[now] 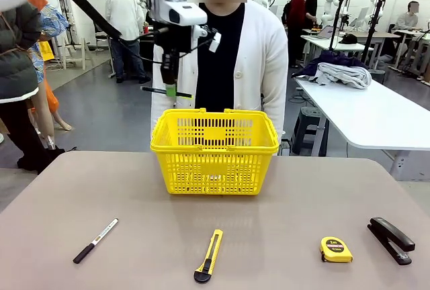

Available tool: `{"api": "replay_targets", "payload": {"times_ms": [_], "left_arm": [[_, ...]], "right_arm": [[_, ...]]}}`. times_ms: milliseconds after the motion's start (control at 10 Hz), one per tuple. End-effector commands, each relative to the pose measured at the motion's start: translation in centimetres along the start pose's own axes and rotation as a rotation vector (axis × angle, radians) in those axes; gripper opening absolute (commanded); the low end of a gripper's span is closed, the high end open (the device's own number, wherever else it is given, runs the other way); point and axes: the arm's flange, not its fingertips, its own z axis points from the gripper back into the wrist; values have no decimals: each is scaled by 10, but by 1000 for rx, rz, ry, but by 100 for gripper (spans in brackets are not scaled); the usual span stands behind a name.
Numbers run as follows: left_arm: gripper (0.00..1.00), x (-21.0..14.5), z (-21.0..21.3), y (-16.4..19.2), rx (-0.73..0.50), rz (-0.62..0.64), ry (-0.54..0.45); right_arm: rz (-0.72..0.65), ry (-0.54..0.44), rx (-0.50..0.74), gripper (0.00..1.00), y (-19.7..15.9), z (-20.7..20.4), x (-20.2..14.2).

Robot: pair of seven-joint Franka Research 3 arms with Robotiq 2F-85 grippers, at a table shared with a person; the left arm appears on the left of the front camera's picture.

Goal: Place the items the person wants into the basket.
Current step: Pick up the item the person points to and place it in the Market Basket.

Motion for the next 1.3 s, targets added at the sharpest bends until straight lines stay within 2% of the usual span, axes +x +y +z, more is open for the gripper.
{"api": "replay_targets", "payload": {"times_ms": [0,200,500,700,1200], "left_arm": [[11,16,-6,35,-14,-48,-35],[11,32,-37,57,-27,-19,-74],[11,37,-81,86,-100,19,-146],[11,37,-100,88,-116,69,-133],[11,31,-110,77,-107,30,-126]], "right_arm": [[11,-19,12,100,-1,-1,2],[11,-19,12,100,-1,-1,2],[11,-19,12,100,-1,-1,2],[11,-19,12,100,-1,-1,2],[11,-19,12,100,-1,-1,2]]}}
